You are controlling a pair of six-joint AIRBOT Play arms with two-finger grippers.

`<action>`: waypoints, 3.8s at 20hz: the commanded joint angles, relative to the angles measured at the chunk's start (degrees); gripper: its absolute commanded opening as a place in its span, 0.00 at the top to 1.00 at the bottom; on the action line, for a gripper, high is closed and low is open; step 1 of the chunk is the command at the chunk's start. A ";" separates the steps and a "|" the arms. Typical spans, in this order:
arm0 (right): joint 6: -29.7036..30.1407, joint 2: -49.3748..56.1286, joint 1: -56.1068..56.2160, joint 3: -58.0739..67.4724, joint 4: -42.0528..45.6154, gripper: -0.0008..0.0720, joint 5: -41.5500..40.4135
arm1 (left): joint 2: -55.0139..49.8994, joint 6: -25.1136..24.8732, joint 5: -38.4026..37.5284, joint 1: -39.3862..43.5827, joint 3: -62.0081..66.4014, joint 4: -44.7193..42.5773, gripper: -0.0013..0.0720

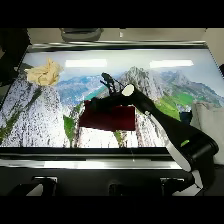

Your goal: Fold the shirts.

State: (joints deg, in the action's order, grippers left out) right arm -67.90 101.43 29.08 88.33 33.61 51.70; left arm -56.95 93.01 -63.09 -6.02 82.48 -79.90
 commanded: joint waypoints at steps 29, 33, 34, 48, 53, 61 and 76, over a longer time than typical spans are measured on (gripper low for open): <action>3.74 1.03 -23.78 -13.97 10.56 0.08 13.00 | -2.64 -0.02 4.22 5.99 -9.11 2.27 0.94; 7.76 0.83 -21.62 -13.88 10.10 0.80 16.85 | -2.64 -0.02 4.24 5.99 -9.11 2.27 0.94; 9.64 0.39 -22.01 -13.31 9.88 0.93 18.60 | -2.64 -0.02 4.24 5.99 -9.11 2.27 0.94; 2.49 -21.99 -68.63 4.70 13.75 0.93 32.59 | -2.67 -1.53 4.24 5.99 -9.11 2.29 0.94; 2.23 -22.43 -80.48 4.70 1.70 0.93 32.26 | -2.64 -1.53 4.24 5.99 -9.11 2.29 0.94; 1.09 -26.51 -96.17 4.68 12.68 0.93 48.02 | -2.64 -1.73 4.24 5.99 -9.11 2.29 0.94; 4.04 -27.21 -96.63 -17.75 51.67 0.88 45.51 | -2.58 -1.70 4.22 5.99 -9.05 2.29 0.94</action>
State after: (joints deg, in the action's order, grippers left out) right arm -64.29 74.30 -67.51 73.03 81.76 99.37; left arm -59.57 91.31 -58.92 -0.01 73.38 -77.58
